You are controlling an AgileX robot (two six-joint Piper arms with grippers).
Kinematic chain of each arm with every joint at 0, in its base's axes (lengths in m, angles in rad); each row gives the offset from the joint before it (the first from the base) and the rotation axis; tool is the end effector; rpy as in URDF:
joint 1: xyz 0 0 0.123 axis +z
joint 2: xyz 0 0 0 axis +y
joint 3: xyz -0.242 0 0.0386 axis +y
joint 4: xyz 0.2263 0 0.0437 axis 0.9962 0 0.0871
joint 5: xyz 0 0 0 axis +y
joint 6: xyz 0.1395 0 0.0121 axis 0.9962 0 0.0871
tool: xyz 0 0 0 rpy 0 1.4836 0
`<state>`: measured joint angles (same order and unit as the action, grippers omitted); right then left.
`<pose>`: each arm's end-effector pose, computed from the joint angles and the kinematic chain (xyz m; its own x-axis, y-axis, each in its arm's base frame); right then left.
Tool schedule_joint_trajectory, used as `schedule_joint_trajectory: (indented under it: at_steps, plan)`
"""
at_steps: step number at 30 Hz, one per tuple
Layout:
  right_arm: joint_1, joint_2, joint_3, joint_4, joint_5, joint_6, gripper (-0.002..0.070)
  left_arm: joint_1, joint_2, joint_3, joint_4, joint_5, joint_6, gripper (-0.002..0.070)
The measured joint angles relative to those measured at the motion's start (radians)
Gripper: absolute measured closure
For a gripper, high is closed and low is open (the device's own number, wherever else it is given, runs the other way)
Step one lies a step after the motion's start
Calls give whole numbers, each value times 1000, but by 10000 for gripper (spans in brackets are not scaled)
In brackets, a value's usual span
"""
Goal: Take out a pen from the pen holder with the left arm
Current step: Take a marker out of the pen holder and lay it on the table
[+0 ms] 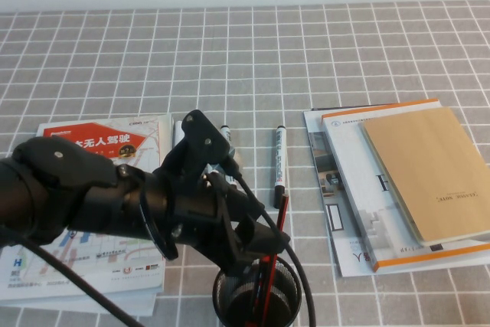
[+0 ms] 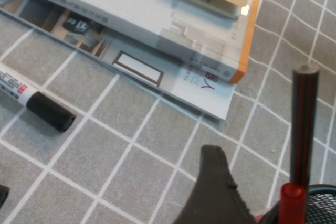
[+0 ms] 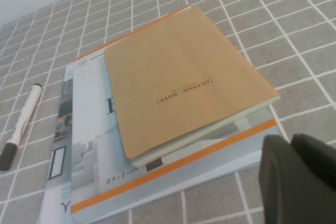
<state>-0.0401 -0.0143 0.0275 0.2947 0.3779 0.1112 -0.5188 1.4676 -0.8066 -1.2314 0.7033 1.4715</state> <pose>0.1183 0.0103 0.1591 -0.2875 0.3863 -0.8764 0.0491 0.9198 0.3893 0.2114 -0.2191 0.1800 -0.3720 0.5118 -0.7744 0.9156 0.3393 -0.2156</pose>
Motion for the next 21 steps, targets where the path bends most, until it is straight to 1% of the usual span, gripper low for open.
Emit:
schedule_joint_trajectory:
  at_steps: [8,14,21]
  plan:
    - [0,0,0,0,0,0,689,0,2,0,4,-3,-6,249]
    - [0,0,0,0,0,0,689,0,2,0,48,22,-11,293]
    - [0,0,0,0,0,0,689,0,2,0,83,24,-51,307]
